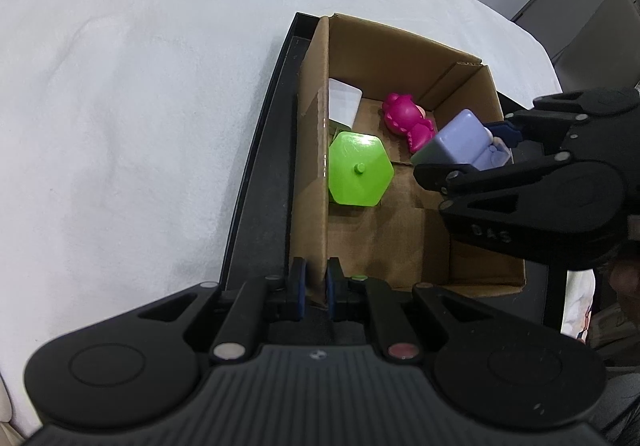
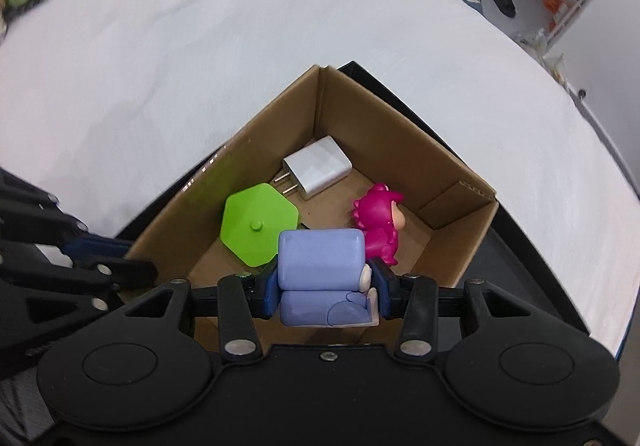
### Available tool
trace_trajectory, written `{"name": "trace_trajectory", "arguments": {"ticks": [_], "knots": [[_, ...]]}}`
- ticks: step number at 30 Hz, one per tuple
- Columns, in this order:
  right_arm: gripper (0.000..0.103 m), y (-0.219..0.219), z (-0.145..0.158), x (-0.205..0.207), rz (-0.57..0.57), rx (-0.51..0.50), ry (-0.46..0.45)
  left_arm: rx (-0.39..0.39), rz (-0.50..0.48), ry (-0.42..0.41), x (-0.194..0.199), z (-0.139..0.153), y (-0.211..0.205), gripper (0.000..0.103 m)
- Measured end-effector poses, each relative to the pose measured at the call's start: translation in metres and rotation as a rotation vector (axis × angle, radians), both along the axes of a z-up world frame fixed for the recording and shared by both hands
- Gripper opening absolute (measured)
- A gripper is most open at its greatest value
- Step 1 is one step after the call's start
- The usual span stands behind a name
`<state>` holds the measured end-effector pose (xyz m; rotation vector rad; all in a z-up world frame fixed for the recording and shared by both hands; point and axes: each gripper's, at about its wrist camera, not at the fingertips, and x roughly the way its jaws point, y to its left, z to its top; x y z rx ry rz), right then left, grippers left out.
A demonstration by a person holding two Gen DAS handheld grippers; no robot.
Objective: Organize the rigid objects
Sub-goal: 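Carry the lavender sofa with the right gripper over the cardboard box, then release the lavender sofa into the cardboard box with the right gripper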
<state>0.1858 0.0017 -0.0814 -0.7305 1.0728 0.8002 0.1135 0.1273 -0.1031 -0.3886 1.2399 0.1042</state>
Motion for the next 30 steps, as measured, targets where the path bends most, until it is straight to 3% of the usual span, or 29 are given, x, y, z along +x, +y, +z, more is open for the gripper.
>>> {"name": "trace_trajectory", "arguments": {"ticks": [7,17,30], "knots": [[0.044,0.011,-0.008,-0.008,0.08,-0.072,-0.044,0.0,-0.001,0.0,0.0,-0.001,0.001,0.01],[0.042,0.011,-0.018,-0.011,0.112,-0.135,-0.089,-0.002,-0.003,-0.006,-0.002,0.001,0.002,0.01],[0.042,-0.009,0.019,-0.005,0.022,0.009,-0.008,0.0,-0.005,-0.002,-0.001,0.001,0.001,0.01]]}}
